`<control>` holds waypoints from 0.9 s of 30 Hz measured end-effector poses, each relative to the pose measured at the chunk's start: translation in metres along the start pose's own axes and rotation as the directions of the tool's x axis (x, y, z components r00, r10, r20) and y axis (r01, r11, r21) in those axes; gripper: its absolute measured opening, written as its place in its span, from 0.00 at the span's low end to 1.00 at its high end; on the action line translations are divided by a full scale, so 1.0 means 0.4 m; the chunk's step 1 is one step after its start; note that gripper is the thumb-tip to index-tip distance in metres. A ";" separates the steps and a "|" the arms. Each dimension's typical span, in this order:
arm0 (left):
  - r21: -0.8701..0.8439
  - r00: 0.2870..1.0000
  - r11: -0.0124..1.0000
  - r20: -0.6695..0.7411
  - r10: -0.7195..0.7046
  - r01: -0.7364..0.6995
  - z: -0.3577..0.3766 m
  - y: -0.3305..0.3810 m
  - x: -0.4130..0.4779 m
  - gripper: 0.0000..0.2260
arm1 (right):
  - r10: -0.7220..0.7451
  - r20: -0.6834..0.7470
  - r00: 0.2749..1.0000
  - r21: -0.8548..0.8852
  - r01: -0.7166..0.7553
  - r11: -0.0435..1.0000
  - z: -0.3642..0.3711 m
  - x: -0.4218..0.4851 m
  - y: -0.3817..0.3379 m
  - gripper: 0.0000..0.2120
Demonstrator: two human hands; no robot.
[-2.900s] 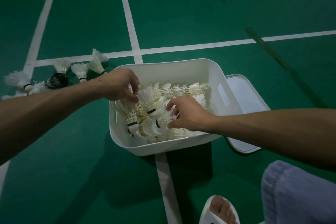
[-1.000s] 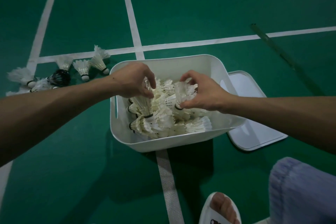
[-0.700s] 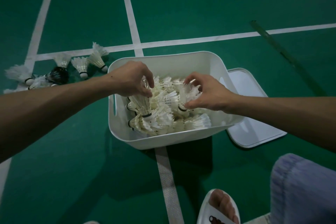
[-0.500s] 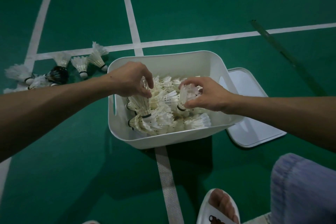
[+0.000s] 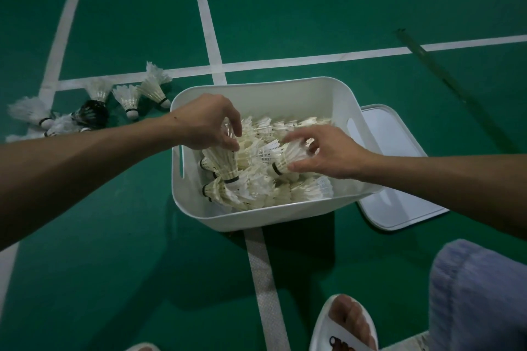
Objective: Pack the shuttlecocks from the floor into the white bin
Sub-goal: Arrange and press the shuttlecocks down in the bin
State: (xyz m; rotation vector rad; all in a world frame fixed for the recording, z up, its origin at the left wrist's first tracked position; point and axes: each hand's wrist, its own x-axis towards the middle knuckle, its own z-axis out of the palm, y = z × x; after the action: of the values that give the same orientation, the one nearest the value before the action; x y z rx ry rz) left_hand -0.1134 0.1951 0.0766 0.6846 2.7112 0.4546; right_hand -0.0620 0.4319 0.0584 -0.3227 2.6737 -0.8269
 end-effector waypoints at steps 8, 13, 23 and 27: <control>-0.013 1.000 1.000 -0.011 -0.005 0.004 0.002 -0.004 0.003 0.11 | 0.045 0.022 0.999 -0.078 -0.043 0.996 0.058 0.014 -0.019 0.21; -0.019 1.000 1.000 -0.012 -0.001 0.001 0.005 -0.002 0.006 0.11 | 0.018 0.118 0.993 -0.174 0.002 0.985 0.088 0.027 -0.046 0.26; -0.023 1.000 1.000 -0.027 0.004 -0.004 0.000 -0.010 0.005 0.11 | 0.004 0.101 0.995 -0.083 0.004 0.997 0.103 0.032 -0.058 0.30; -0.028 1.000 1.000 -0.017 -0.005 0.005 0.000 -0.009 0.005 0.11 | 0.003 0.101 0.995 -0.099 0.007 0.995 0.108 0.043 -0.059 0.31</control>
State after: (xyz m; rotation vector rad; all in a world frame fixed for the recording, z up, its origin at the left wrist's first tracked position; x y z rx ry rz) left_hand -0.1166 0.1930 0.0747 0.6694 2.7161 0.4985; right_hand -0.0595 0.3859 0.0343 -0.3806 2.6249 -0.6608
